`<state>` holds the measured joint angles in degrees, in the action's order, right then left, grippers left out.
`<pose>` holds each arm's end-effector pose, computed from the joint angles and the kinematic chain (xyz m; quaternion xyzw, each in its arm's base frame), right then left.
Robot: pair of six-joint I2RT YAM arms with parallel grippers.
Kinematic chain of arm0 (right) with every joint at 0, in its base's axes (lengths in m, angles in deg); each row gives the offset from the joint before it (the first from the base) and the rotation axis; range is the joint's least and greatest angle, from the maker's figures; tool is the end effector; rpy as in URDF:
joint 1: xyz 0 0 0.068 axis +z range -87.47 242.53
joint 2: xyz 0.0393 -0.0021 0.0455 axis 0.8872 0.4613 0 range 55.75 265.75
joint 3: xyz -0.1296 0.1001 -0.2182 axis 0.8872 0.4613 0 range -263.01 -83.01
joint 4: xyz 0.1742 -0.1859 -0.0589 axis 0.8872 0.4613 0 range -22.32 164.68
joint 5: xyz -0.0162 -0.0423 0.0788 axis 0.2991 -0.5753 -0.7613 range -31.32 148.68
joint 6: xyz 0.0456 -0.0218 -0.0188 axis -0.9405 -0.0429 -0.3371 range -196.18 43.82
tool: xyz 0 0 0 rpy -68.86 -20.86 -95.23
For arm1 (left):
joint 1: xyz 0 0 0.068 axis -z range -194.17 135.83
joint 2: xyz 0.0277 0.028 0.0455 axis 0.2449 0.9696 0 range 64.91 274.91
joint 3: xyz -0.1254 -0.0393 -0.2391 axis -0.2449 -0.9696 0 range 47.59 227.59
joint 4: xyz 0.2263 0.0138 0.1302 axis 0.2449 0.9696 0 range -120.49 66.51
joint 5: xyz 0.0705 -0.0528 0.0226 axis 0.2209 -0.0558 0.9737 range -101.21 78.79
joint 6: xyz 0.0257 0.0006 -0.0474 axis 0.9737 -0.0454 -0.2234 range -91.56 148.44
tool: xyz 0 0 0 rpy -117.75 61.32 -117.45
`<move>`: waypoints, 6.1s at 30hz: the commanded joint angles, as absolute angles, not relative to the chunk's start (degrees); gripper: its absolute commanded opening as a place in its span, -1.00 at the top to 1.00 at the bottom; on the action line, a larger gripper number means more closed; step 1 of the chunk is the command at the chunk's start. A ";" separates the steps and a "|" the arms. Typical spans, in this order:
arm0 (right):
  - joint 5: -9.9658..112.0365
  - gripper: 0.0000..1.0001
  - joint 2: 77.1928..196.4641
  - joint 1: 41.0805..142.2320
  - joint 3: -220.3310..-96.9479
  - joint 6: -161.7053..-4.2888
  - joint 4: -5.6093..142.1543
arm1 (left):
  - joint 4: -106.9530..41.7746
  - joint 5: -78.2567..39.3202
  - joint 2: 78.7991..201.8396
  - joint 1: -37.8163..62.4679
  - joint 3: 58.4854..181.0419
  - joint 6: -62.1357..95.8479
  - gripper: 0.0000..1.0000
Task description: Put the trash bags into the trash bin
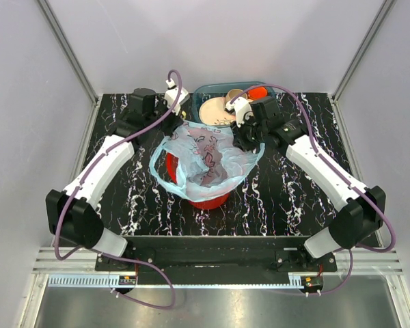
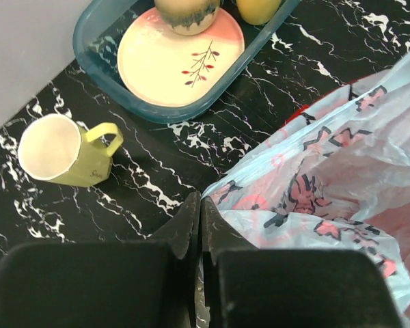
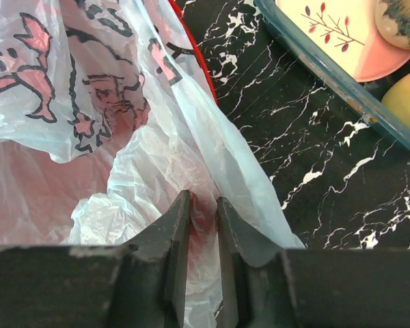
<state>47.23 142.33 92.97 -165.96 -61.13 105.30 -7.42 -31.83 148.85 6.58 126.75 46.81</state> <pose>0.2848 0.1755 0.3496 -0.3884 0.8199 0.1450 0.3948 0.3099 -0.1309 0.3653 0.3692 0.7631 -0.1638 0.5045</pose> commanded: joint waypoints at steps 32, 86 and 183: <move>49.97 0.39 140.83 93.64 -164.66 -64.58 104.85 | -7.64 -50.93 159.75 -4.32 126.86 30.02 0.87; 41.18 0.58 144.07 82.92 -175.12 -62.56 115.59 | 3.62 -61.31 125.20 -18.74 95.14 13.49 0.56; 33.74 -0.84 131.68 70.46 -150.15 -60.90 113.36 | 8.17 -53.47 131.71 -26.63 105.93 43.27 -0.61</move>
<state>36.66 132.67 75.85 -147.47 -66.86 107.07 4.58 -49.18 132.53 -20.89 101.64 35.53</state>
